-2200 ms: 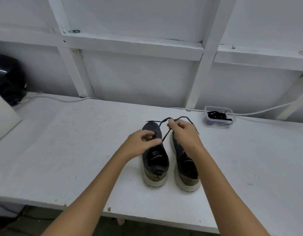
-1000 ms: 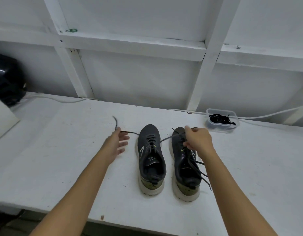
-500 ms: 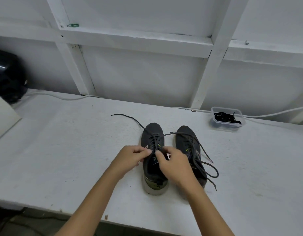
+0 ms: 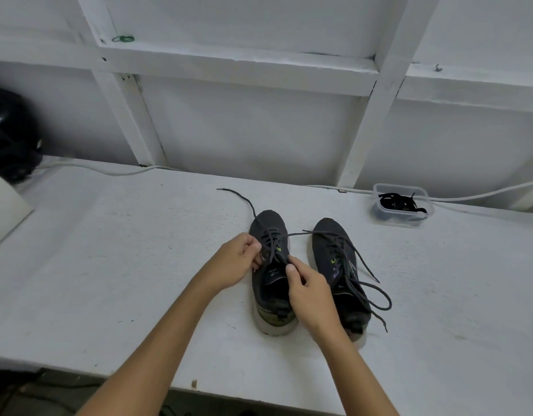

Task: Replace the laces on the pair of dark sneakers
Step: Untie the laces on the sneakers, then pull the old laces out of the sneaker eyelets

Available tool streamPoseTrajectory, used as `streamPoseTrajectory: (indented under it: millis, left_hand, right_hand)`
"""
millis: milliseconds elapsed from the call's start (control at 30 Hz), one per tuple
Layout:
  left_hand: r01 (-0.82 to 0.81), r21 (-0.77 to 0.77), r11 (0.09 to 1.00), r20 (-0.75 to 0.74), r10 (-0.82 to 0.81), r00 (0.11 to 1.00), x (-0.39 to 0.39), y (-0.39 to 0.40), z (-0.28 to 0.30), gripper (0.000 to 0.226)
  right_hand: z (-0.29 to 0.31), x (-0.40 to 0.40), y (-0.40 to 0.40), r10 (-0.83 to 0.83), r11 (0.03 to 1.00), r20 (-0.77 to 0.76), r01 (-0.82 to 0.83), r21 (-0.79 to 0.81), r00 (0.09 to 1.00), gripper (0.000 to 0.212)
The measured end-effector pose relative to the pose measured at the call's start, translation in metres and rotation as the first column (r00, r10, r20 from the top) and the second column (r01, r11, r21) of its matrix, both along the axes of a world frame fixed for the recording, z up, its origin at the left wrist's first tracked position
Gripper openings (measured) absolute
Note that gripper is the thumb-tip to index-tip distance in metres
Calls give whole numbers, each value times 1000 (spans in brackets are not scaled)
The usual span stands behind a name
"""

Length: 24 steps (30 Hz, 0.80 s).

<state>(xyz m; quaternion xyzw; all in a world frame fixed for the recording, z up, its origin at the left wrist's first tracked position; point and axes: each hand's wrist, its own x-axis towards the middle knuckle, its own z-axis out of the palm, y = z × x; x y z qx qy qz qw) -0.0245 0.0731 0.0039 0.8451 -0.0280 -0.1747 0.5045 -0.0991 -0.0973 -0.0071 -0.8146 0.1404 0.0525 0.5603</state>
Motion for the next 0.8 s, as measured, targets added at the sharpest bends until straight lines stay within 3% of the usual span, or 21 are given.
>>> streamPoseTrajectory:
  millis: [133, 233, 333, 400, 500, 567, 633, 733, 800]
  left_hand:
    - [-5, -167, 986, -101, -12, 995, -11, 5, -12, 15]
    - [-10, -167, 986, -42, 3, 999, -13, 9, -19, 10]
    - [-222, -233, 947, -30, 221, 975, -5, 6, -16, 13]
    - [-288, -255, 923, -60, 282, 958, -1, 8, -15, 16]
    - [-121, -256, 959, -178, 77, 981, -11, 9, -17, 24]
    - [-22, -210, 977, -138, -7, 990, -15, 7, -21, 17]
    - [-127, -249, 960, -49, 119, 992, -10, 5, -21, 13]
    - [-460, -388, 799, -70, 472, 879, 1, 8, -15, 14]
    - [-413, -379, 828, -107, 405, 908, 1, 14, -16, 19]
  right_hand:
    - [1, 0, -3, 22, 999, -11, -22, 25, 1000, 37]
    - [-2, 0, -1, 3, 1000, 11, -4, 19, 1000, 31]
    - [-5, 1, 0, -32, 999, 5, 32, 16, 999, 31]
    - [-6, 2, 0, -34, 999, -5, 34, 32, 999, 32]
    - [-8, 2, 1, -55, 997, 2, 55, 57, 998, 32]
    - [-9, 2, 1, -58, 997, 11, 57, 59, 998, 33]
    - [-10, 2, 1, -61, 996, 6, 60, 62, 998, 32]
    - [-14, 2, 2, -69, 996, 2, 68, 64, 998, 33]
    - [-15, 2, 3, -71, 995, 8, 70, 64, 997, 32]
